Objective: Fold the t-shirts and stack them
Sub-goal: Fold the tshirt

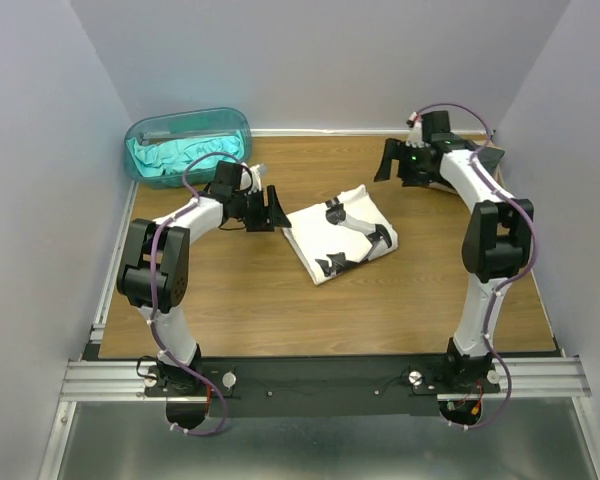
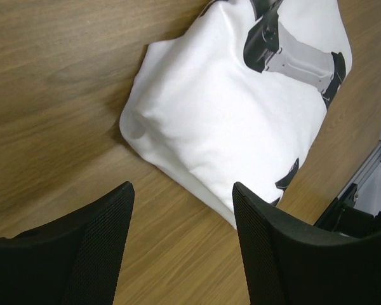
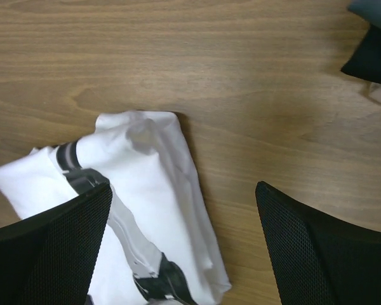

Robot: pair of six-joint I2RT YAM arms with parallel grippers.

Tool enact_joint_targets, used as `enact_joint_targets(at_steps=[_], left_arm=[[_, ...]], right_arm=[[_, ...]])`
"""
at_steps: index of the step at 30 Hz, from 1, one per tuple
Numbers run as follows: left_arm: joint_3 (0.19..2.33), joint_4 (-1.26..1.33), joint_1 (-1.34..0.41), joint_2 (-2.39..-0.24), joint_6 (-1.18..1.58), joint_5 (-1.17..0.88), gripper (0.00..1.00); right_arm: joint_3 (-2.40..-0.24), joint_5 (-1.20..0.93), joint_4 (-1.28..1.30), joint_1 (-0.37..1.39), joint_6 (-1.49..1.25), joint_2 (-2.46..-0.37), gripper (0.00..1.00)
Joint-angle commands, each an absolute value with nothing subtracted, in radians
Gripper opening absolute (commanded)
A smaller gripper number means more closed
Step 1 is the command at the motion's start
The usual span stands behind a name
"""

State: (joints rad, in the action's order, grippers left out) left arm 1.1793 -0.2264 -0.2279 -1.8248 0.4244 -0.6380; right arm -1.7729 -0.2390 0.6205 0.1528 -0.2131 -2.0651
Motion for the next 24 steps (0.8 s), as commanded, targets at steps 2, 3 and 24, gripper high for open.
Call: enact_joint_targets(at_steps=[2, 3, 24], left_arm=[[1.121, -0.193, -0.236, -1.787, 0.465, -0.632, 0.72], [1.112, -0.186, -0.238, -1.789, 0.469, -0.637, 0.72], [1.089, -0.080, -0.285, -1.910, 0.560, -0.623, 0.75]], right_arm=[[-1.681, -0.583, 0.578, 0.051, -0.104, -2.000, 1.00], [-1.672, -0.641, 0.577, 0.046, -0.091, -1.999, 1.00], [-1.460, -0.870, 0.529, 0.005, 0.020, -2.054, 1.00]])
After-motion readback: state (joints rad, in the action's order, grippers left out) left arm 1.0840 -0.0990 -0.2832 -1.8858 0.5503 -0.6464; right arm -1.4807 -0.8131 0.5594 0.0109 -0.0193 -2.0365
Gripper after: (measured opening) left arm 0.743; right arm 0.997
